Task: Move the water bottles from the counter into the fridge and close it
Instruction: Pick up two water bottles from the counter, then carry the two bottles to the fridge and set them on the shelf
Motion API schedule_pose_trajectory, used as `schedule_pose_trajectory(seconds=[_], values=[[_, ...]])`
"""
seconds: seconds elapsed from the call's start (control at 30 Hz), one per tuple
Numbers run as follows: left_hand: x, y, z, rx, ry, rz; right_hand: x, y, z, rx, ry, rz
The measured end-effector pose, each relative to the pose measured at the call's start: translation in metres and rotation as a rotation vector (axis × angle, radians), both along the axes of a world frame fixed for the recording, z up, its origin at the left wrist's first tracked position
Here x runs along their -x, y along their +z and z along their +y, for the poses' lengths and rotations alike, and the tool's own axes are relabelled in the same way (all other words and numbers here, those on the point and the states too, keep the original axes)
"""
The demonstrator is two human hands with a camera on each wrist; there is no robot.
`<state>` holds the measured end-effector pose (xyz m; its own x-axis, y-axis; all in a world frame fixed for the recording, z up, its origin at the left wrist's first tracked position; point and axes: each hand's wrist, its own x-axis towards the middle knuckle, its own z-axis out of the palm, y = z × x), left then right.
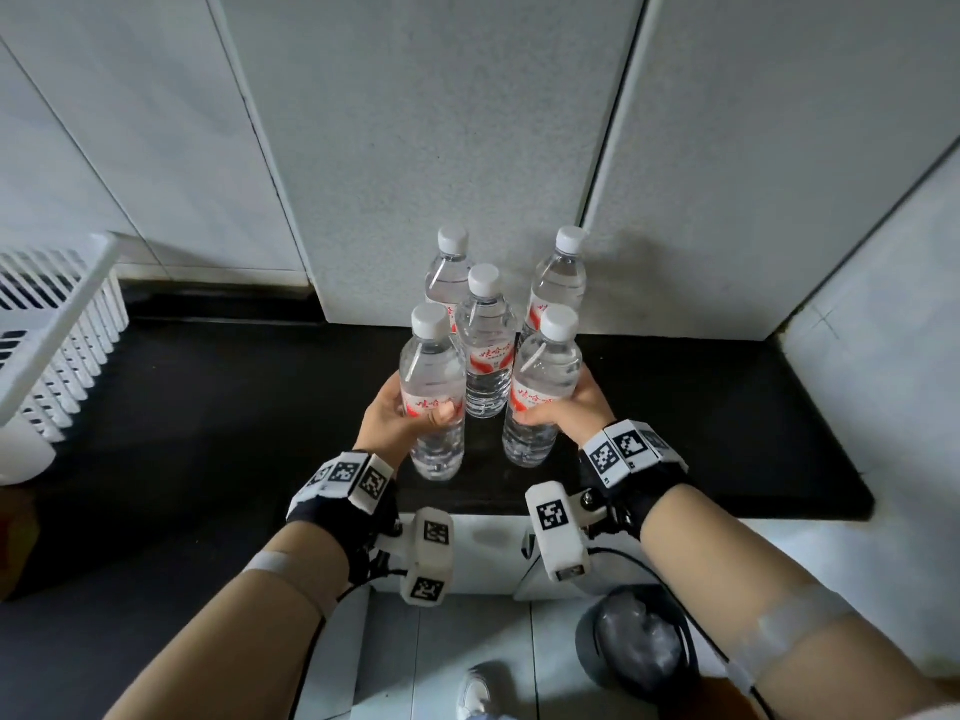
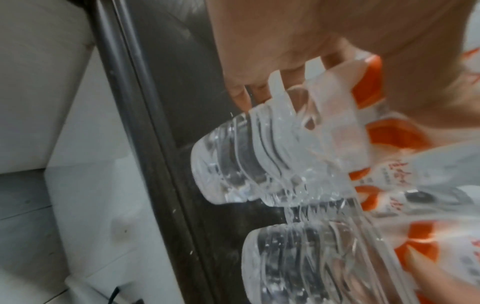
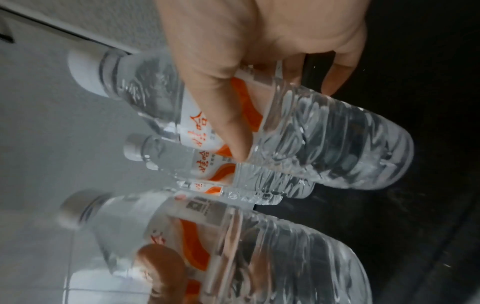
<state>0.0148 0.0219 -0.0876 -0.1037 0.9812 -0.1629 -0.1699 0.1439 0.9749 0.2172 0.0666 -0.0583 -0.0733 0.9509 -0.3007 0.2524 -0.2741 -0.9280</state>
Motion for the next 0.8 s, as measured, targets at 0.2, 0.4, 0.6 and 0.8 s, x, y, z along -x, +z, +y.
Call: schedule_pose_trajectory(seconds=[0.2,0.4,0.6,0.8], values=[[-0.017,0.021,-0.036,-0.035,-0.146,-0.07,-0.013,0.017,-0.064,0.01,-0.022,0.127],[-0.031,0.051,-0.105,-0.131,-0.313,-0.108,-0.026,0.045,-0.153,-0.101,-0.124,0.249],[-0.064,0.05,-0.181,-0.1,-0.434,-0.194,-0.051,0.06,-0.261,-0.171,-0.311,0.416],[-0.136,0.063,-0.238,-0.066,-0.66,-0.25,-0.108,0.067,-0.358,-0.219,-0.568,0.425]])
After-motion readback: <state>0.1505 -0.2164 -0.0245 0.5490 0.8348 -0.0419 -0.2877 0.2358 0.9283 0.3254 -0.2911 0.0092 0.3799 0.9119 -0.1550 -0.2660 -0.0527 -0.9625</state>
